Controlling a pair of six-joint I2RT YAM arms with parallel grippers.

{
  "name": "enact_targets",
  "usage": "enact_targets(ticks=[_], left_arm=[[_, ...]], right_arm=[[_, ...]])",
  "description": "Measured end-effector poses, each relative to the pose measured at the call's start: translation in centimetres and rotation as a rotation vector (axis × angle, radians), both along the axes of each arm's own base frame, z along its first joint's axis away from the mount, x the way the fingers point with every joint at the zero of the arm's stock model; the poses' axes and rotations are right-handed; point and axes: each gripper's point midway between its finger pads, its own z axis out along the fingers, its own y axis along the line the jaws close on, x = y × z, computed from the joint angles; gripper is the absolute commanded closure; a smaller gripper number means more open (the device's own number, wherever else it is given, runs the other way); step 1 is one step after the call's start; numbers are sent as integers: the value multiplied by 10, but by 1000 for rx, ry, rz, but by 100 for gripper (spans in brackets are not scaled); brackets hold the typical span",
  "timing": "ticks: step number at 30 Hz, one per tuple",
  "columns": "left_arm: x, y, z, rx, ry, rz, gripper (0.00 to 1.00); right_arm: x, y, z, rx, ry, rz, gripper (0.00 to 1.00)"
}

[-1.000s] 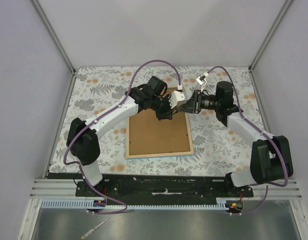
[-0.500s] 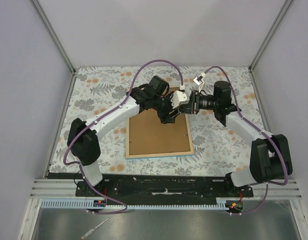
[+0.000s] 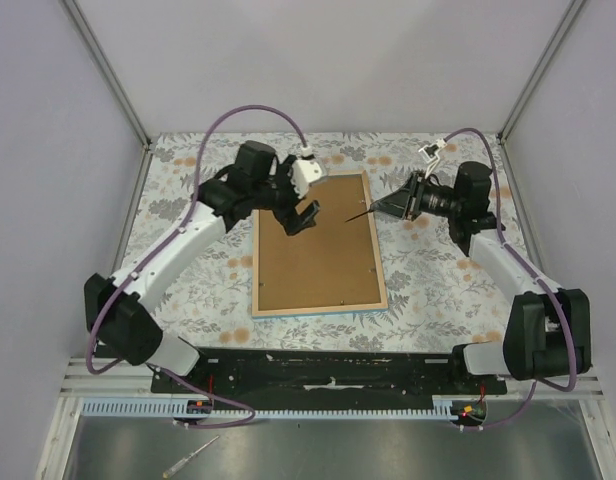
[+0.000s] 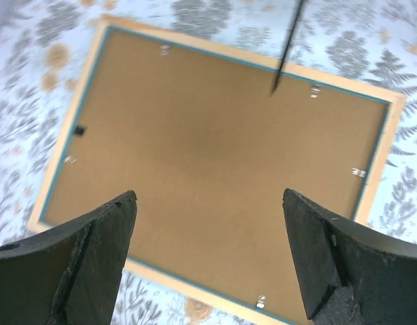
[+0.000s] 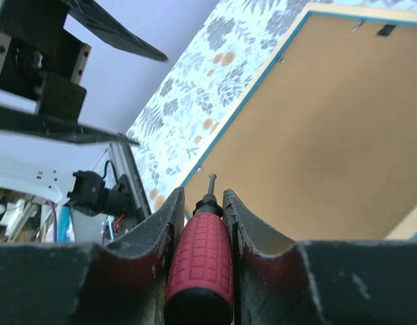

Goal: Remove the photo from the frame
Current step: Pick up the screwdriver from the center of the board.

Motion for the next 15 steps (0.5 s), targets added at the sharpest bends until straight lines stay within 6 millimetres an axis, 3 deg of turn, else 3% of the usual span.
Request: enact_targets(ticks=[4,8,10,12,15], left_arm=[[26,61,8,-54,-13,177,5],[42,108,-24,-65,54,341,4],[40,123,-50,-60,122,401,4],[38,132,-69,-62,174,444,4],[38,140,-85,-84,221,491,4]], right_arm=[[7,-17,10,-2,-39,-65,92],[13,-31,16,-18,-78,-115,84],[14,-35,15,-35,-95,-132,84],[16,-39,14,-53,-110,-147,100],[18,-43,11,-78,-124,-167,100]])
